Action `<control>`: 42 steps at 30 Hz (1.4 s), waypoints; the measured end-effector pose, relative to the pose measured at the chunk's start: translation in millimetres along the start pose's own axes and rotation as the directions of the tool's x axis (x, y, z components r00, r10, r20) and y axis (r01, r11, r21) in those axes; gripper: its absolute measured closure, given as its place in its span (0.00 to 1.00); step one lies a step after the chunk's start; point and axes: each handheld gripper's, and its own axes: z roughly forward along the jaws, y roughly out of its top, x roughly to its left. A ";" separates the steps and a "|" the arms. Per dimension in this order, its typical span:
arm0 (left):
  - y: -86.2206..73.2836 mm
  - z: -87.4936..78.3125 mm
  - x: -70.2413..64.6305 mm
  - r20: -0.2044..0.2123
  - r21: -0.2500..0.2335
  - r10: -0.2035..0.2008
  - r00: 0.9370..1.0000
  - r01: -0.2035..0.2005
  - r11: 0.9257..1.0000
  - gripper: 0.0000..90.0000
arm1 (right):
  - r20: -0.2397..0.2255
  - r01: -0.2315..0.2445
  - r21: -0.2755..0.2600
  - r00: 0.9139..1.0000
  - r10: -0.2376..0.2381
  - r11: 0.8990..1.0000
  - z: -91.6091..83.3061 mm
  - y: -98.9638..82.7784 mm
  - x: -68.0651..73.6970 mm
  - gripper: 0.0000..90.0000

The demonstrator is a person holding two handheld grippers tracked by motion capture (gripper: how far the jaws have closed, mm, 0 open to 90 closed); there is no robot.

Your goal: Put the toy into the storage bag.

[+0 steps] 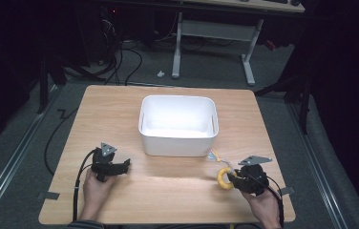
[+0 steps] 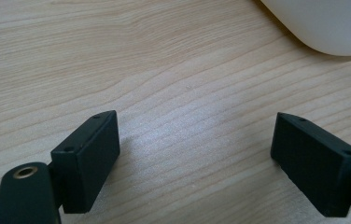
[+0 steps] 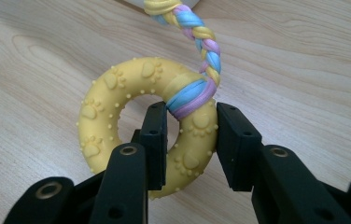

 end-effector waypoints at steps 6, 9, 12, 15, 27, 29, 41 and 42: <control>0.0 0.0 0.0 0.000 0.000 0.000 1.000 0.000 1.000 0.18 | 0.030 -0.006 -0.005 1.000 0.006 1.000 -6.5 4.9 -6.9 0.74; 0.0 0.0 0.0 0.000 0.000 0.000 1.000 0.000 1.000 0.18 | 0.042 -0.008 -0.006 0.999 0.008 1.000 -8.6 6.8 -10.2 0.74; 0.0 0.0 0.0 0.000 0.000 0.000 1.000 0.000 1.000 0.18 | 0.055 -0.018 -0.005 0.998 0.018 1.000 -11.7 9.6 -14.2 0.74; 0.0 0.0 0.0 0.000 0.000 0.000 1.000 0.000 1.000 0.18 | 0.069 -0.021 -0.013 0.997 0.022 1.000 -15.2 13.2 -18.7 0.74; 0.0 0.0 0.0 0.000 0.000 0.000 1.000 0.000 1.000 0.18 | 0.090 -0.062 -0.029 0.994 0.064 0.998 -23.8 26.3 -33.1 0.74; 0.0 0.0 0.0 0.000 0.000 0.000 1.000 0.000 1.000 0.18 | 0.096 -0.070 -0.026 0.993 0.072 0.997 -25.3 30.0 -35.9 0.74; 0.0 0.0 -0.1 0.001 0.000 0.001 1.000 -0.001 1.000 0.18 | 0.093 -0.087 -0.044 0.992 0.090 0.995 -33.2 42.7 -43.0 0.74; 0.0 0.0 -0.2 0.002 0.000 0.002 1.000 -0.002 1.000 0.18 | 0.092 -0.088 -0.045 0.991 0.092 0.995 -34.3 44.8 -44.2 0.74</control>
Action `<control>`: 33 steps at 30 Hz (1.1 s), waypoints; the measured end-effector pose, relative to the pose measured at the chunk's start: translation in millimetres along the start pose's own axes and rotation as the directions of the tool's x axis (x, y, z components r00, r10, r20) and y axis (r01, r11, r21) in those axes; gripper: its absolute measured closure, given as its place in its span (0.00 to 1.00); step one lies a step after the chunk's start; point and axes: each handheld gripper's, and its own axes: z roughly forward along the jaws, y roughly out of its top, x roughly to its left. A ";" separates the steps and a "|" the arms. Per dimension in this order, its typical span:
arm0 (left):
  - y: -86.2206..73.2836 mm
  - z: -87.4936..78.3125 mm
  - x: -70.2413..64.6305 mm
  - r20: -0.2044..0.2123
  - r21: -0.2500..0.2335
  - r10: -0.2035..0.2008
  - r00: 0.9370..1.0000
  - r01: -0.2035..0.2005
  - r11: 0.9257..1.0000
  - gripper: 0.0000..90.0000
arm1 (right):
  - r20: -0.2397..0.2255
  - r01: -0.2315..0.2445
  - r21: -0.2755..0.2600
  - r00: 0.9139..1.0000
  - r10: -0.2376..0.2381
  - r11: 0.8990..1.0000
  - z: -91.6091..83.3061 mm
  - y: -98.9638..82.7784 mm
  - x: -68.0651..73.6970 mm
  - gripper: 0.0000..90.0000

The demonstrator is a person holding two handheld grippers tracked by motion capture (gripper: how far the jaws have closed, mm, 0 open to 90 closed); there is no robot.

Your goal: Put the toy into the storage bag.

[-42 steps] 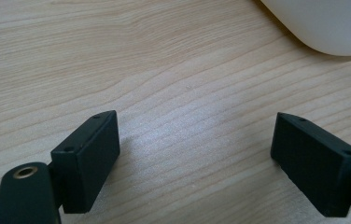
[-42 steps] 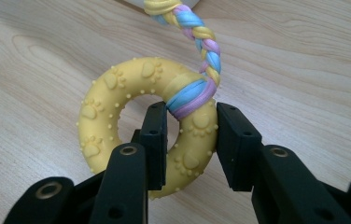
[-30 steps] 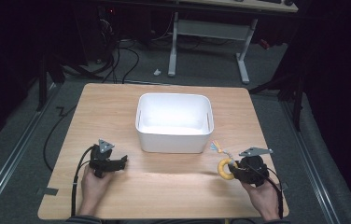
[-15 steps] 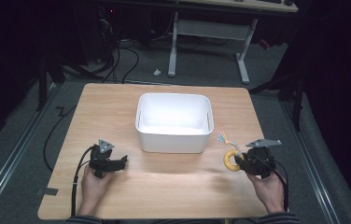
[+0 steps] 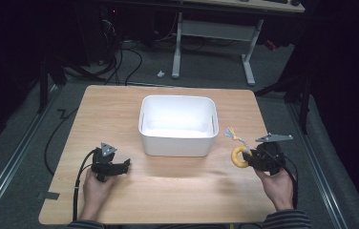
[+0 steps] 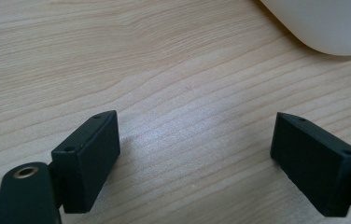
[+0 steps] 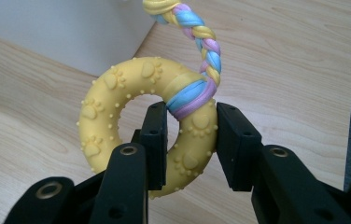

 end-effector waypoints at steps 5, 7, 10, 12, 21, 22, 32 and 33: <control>0.0 -0.1 0.0 0.001 0.001 0.000 1.000 0.000 1.000 0.18 | 0.002 0.003 -0.004 1.000 -0.003 1.000 -2.5 8.6 -0.9 0.74; 0.0 -0.1 -0.1 0.002 0.001 0.000 1.000 0.000 1.000 0.18 | 0.002 0.006 -0.007 1.000 -0.006 1.000 -4.2 14.0 -0.1 0.74; 0.0 -0.1 0.0 0.002 0.002 0.001 1.000 -0.001 1.000 0.18 | 0.008 0.012 -0.007 1.000 -0.012 1.000 -5.8 18.3 0.6 0.74; 0.0 -0.1 -0.1 0.001 0.001 0.000 1.000 0.000 1.000 0.18 | 0.002 0.017 -0.017 1.000 -0.017 1.000 -7.6 22.8 0.9 0.74; 0.0 -0.1 -0.1 0.002 0.001 0.000 1.000 0.000 1.000 0.18 | -0.002 0.042 -0.033 0.999 -0.042 0.999 -12.6 45.7 6.8 0.74; 0.0 -0.1 -0.1 0.001 0.001 0.000 1.000 0.000 1.000 0.18 | -0.005 0.049 -0.036 0.999 -0.049 0.998 -13.5 49.0 8.3 0.74; 0.0 -0.1 -0.1 0.002 0.002 0.001 1.000 -0.001 1.000 0.18 | -0.030 0.086 -0.056 0.996 -0.088 0.995 -16.0 74.2 22.1 0.74; 0.0 -0.1 -0.1 0.001 0.001 0.000 1.000 0.000 1.000 0.18 | -0.034 0.086 -0.056 0.996 -0.088 0.995 -15.2 76.6 22.7 0.74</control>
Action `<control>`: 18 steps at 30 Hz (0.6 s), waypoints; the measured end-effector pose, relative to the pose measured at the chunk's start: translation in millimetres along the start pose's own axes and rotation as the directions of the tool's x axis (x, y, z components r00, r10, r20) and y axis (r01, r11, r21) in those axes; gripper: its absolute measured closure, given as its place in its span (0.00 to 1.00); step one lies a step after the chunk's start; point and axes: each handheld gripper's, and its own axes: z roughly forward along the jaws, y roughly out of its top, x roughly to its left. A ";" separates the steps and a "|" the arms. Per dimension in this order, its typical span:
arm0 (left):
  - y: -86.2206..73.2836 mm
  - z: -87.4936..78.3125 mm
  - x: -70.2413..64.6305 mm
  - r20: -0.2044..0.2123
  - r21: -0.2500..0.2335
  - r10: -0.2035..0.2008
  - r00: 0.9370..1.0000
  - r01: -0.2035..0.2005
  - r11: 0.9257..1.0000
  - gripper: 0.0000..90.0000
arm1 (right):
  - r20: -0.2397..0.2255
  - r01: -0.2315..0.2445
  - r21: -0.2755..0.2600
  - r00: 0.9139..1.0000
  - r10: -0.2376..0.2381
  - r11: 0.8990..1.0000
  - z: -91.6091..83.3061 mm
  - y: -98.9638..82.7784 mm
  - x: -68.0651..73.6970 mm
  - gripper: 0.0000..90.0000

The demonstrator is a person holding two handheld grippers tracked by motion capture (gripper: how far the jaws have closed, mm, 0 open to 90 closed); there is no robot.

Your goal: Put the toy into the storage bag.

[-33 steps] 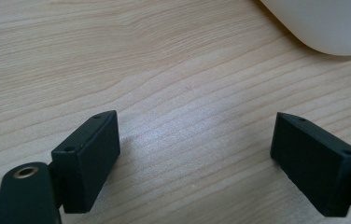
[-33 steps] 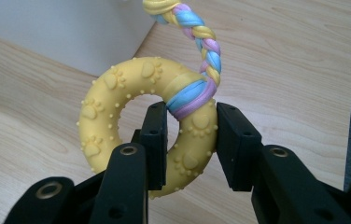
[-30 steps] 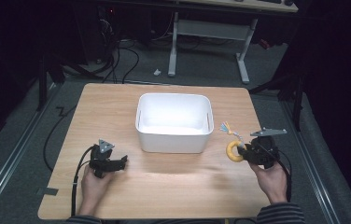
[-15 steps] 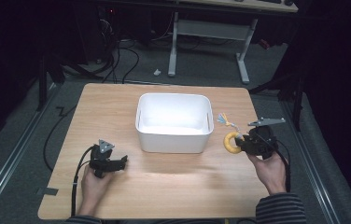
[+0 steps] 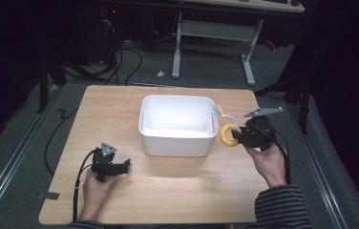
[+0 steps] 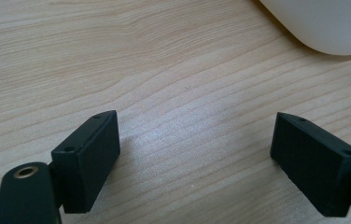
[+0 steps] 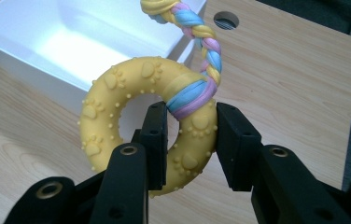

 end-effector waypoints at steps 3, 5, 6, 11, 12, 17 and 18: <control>0.0 0.0 0.0 0.000 0.000 0.000 1.000 0.000 1.000 0.18 | -0.016 -0.004 0.002 1.000 0.004 1.000 4.5 7.7 0.8 0.74; 0.0 0.0 0.0 0.000 0.000 0.000 1.000 0.000 1.000 0.18 | -0.021 -0.006 0.000 1.000 0.006 1.000 6.5 12.0 1.9 0.74; 0.0 0.0 0.0 0.000 0.000 0.000 1.000 0.000 1.000 0.18 | -0.021 -0.006 0.000 1.000 0.006 1.000 6.5 12.0 1.9 0.74; 0.0 0.0 0.0 0.000 0.000 0.001 1.000 -0.001 1.000 0.18 | -0.034 0.007 -0.001 0.999 -0.007 1.000 11.4 22.1 6.9 0.74; 0.0 0.0 0.0 0.001 0.000 0.001 1.000 -0.001 1.000 0.18 | -0.040 0.007 0.000 0.999 -0.007 1.000 12.8 24.3 7.8 0.74; 0.0 0.0 0.0 0.001 0.000 0.001 1.000 -0.001 1.000 0.18 | -0.044 0.019 -0.002 0.999 -0.019 1.000 16.1 30.4 12.1 0.74; 0.0 -0.1 0.0 0.001 0.001 0.001 1.000 -0.001 1.000 0.18 | -0.049 0.024 -0.001 0.998 -0.024 1.000 17.3 31.7 13.4 0.74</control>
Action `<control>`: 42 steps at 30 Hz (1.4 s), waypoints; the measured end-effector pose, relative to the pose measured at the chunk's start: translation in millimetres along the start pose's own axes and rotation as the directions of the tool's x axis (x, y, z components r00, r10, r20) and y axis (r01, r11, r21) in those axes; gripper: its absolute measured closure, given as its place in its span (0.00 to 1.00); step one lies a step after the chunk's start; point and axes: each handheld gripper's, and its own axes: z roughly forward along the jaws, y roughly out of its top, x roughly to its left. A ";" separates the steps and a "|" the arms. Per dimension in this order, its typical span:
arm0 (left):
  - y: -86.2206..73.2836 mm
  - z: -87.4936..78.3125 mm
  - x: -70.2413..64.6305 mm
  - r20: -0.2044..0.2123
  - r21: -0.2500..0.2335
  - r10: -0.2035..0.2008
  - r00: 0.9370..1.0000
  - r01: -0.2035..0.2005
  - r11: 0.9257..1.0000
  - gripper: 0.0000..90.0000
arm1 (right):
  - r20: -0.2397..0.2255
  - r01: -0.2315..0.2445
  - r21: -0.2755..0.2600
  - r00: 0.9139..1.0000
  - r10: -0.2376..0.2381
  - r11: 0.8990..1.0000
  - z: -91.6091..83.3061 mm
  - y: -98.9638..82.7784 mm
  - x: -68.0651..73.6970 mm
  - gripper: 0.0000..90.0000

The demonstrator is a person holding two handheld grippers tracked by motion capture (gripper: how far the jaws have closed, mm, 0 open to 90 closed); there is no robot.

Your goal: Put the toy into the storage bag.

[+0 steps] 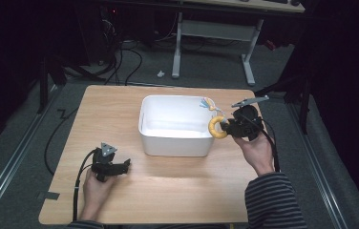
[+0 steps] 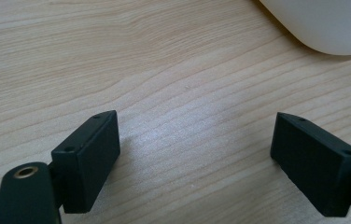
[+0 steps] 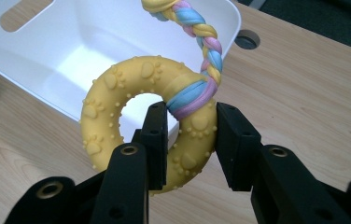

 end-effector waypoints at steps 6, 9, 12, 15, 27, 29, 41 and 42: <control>0.0 -0.1 -0.1 0.000 0.000 0.001 1.000 -0.001 1.000 0.18 | -0.014 0.003 0.009 1.000 -0.003 1.000 7.9 3.4 2.5 0.75; 0.0 0.0 -0.1 0.001 0.000 0.002 1.000 -0.002 1.000 0.18 | -0.018 0.001 -0.001 1.000 -0.001 1.000 10.5 6.3 4.9 0.75; 0.0 -0.1 -0.2 0.002 0.000 0.003 1.000 -0.003 1.000 0.18 | -0.015 0.017 0.016 1.000 -0.017 1.000 17.3 11.1 9.5 0.75; -0.1 0.0 -0.2 0.001 0.000 0.003 1.000 -0.003 1.000 0.18 | -0.024 0.017 0.021 1.000 -0.016 1.000 24.6 15.8 13.0 0.75; -0.1 0.1 -0.3 0.001 -0.001 0.004 1.000 -0.004 1.000 0.18 | -0.028 0.027 0.065 0.999 -0.025 0.997 43.0 28.6 19.9 0.75; -0.1 0.0 -0.3 0.002 -0.001 0.004 1.000 -0.004 1.000 0.18 | -0.034 0.029 0.074 0.999 -0.027 0.997 47.8 29.7 22.4 0.75; -0.2 0.0 -0.7 0.003 -0.002 0.005 1.000 -0.005 1.000 0.18 | -0.057 0.040 0.119 0.998 -0.033 0.992 62.2 30.5 28.6 0.75; -0.2 0.0 -0.7 0.003 -0.002 0.005 1.000 -0.005 1.000 0.18 | -0.054 0.042 0.126 0.998 -0.035 0.991 63.2 30.3 29.3 0.75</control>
